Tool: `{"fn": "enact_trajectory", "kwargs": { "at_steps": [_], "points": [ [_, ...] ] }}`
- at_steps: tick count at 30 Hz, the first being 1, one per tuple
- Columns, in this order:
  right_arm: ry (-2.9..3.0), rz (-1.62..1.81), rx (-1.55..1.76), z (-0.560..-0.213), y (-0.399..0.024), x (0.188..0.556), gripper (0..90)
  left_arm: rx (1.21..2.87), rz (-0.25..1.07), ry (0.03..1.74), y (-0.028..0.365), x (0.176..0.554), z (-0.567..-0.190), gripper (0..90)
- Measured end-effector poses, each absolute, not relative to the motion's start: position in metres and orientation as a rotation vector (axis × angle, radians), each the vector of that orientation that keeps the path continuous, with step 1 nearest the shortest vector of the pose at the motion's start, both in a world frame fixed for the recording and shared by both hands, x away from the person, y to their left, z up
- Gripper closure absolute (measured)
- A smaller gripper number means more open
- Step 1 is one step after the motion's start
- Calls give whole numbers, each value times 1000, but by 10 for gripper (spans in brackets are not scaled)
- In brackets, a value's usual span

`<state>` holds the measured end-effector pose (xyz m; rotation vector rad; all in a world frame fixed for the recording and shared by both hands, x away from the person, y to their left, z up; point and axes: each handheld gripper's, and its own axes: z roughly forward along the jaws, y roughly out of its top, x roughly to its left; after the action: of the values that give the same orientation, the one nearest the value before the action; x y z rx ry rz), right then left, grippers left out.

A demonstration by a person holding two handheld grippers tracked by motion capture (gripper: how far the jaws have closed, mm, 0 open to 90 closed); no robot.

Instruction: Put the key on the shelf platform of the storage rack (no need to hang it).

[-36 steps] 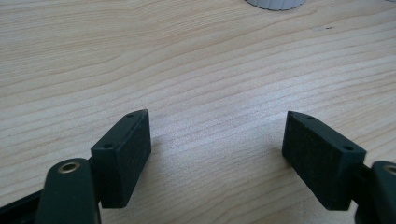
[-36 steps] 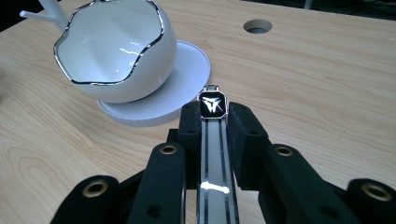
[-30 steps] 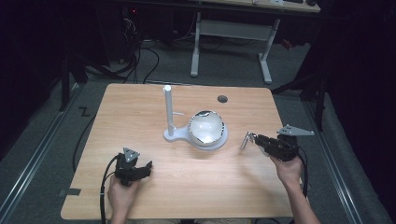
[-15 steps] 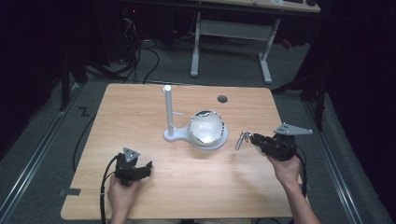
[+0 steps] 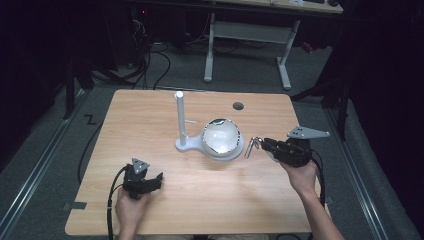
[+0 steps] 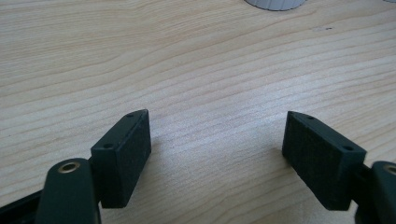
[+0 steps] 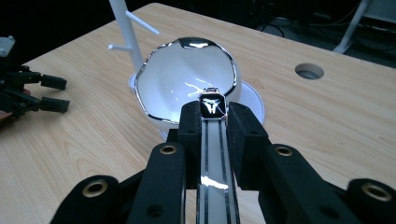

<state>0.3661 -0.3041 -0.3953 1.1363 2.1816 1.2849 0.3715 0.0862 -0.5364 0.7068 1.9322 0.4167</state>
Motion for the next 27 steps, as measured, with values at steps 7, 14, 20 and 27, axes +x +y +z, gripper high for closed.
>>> {"fn": "enact_trajectory", "kwargs": {
  "at_steps": [7,14,20,27],
  "points": [
    [2206,1290,1086,-387,-292,371,766,703,414,1937,86,372,-536,240],
    [2218,1301,1058,-382,-281,377,766,701,413,1938,86,372,-536,240],
    [2227,1308,1040,-380,-272,382,766,702,413,1937,86,372,-536,241],
    [2235,1303,1040,-380,-262,392,766,712,414,1929,87,371,-536,240]
  ]
}}
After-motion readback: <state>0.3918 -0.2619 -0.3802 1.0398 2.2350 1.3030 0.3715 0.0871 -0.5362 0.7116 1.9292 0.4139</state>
